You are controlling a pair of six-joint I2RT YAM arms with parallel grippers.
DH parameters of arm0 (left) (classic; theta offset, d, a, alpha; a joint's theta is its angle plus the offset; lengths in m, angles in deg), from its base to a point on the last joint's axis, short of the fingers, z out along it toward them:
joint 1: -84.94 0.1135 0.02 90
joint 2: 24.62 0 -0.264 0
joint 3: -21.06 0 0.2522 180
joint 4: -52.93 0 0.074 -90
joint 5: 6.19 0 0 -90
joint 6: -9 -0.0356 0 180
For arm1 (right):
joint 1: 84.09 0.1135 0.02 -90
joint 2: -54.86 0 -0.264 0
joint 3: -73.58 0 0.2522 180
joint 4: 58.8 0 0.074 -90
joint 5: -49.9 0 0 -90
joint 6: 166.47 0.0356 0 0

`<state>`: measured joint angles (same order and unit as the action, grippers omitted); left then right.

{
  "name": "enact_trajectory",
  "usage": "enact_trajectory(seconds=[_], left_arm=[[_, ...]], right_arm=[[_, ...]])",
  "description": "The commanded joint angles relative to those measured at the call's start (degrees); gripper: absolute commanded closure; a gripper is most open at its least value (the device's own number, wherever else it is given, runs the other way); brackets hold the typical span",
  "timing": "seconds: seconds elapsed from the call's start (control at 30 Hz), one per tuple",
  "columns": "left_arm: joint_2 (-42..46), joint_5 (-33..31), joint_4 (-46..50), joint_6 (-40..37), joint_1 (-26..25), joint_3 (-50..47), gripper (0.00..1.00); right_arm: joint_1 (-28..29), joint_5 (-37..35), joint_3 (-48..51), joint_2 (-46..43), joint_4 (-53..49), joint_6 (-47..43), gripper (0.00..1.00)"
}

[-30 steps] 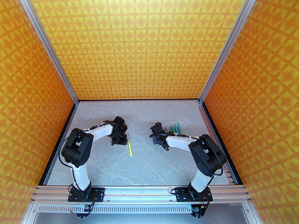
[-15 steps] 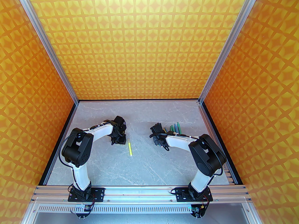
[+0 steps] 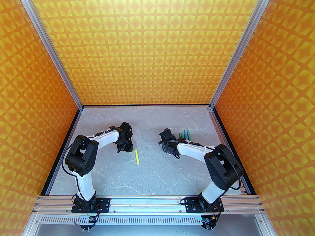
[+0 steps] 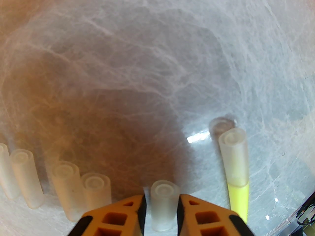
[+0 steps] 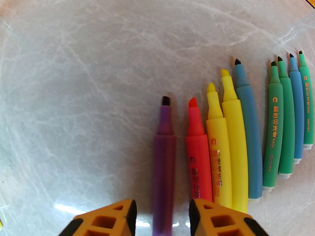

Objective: Open the pen caps

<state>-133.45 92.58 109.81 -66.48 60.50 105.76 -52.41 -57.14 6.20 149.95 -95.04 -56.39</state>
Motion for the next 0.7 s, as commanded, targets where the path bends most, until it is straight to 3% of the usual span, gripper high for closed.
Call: enact_trajectory(seconds=[0.0,0.33,0.67], left_arm=[[2.5,-2.85,-0.24,0.57,0.12,-0.42,0.71],[11.32,-2.87,-2.79,0.27,0.1,-2.93,0.69],[22.0,-4.37,-14.55,0.33,3.66,-13.32,0.38]], right_arm=[[-0.24,2.01,-0.32,-2.58,-1.62,-0.89,0.58],[2.82,4.74,-3.44,-3.27,-5.09,-2.14,0.55],[9.41,6.09,-10.41,0.27,-9.8,-1.82,0.54]])
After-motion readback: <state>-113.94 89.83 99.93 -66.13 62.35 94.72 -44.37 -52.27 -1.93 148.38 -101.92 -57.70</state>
